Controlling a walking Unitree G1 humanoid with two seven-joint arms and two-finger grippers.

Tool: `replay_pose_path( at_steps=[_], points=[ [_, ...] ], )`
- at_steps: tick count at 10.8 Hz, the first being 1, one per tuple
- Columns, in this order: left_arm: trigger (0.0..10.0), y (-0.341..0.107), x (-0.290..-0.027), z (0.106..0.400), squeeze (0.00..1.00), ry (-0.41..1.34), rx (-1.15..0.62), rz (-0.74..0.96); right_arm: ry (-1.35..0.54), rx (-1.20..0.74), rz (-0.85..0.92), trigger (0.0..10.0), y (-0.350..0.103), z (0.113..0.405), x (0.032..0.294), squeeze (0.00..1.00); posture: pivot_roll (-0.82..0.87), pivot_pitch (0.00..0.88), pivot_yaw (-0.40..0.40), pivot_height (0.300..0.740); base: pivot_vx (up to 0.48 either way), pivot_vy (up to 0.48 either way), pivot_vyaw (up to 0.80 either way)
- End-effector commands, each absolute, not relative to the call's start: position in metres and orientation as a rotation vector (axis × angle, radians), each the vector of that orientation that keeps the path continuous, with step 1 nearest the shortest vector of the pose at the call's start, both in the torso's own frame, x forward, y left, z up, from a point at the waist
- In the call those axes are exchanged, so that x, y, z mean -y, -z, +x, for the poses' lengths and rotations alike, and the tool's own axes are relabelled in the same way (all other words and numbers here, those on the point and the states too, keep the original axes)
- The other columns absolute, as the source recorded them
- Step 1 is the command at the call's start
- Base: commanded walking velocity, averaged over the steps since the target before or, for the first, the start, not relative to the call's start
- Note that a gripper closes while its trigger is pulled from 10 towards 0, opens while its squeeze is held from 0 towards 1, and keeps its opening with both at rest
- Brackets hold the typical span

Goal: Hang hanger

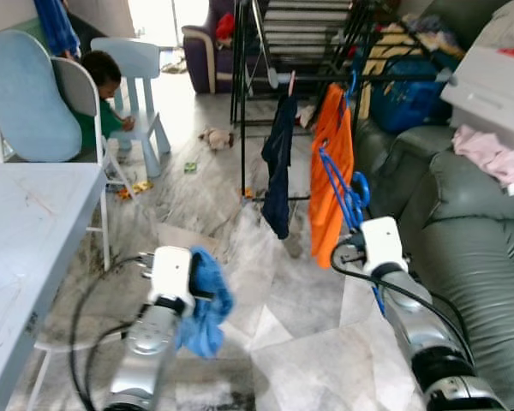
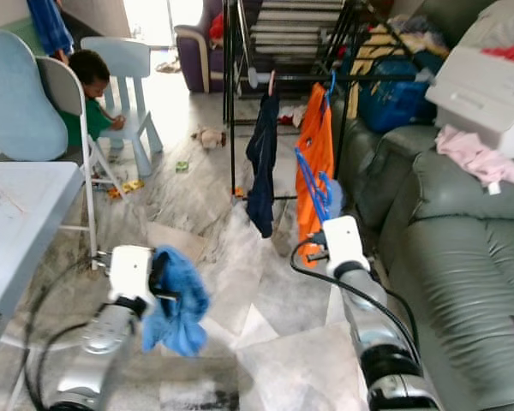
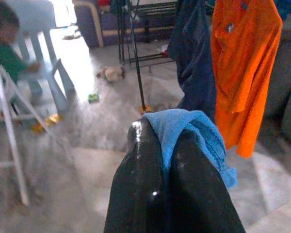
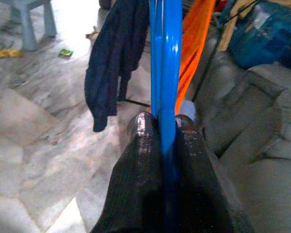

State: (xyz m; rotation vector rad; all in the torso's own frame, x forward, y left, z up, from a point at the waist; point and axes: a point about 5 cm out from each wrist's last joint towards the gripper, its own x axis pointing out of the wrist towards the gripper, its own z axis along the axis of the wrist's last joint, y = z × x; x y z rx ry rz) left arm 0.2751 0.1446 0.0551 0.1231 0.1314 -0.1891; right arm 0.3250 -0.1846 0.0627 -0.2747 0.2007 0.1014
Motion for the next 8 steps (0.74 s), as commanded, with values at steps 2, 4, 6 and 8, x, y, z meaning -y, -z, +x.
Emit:
replay_pose_path(
  at_steps=[2,4,6,8],
  points=[
    [10.0,-0.083,-0.139,0.291,0.00,0.288,-0.016,0.223,-0.150,-0.252,-0.272,10.0,-0.056,0.323,0.178,0.00,-0.04,0.000,0.025,0.740,0.000,0.000,0.00],
    [10.0,-0.086,-0.147,0.298,0.00,0.297,-0.023,0.215,-0.101,-0.238,-0.210,10.0,-0.054,0.318,0.185,0.00,-0.06,0.000,0.055,0.740,0.000,0.000,0.00],
    [10.0,-0.082,-0.139,0.293,0.00,0.362,-0.031,0.156,-0.078,-0.245,-0.178,10.0,-0.052,0.314,0.189,0.00,-0.08,0.000,0.075,0.740,0.000,0.000,-0.40],
    [10.0,-0.079,-0.129,0.289,0.00,0.402,-0.032,0.133,-0.081,-0.240,-0.175,10.0,-0.052,0.312,0.190,0.00,-0.08,0.000,0.076,0.740,0.000,0.000,-0.80]
  ],
)
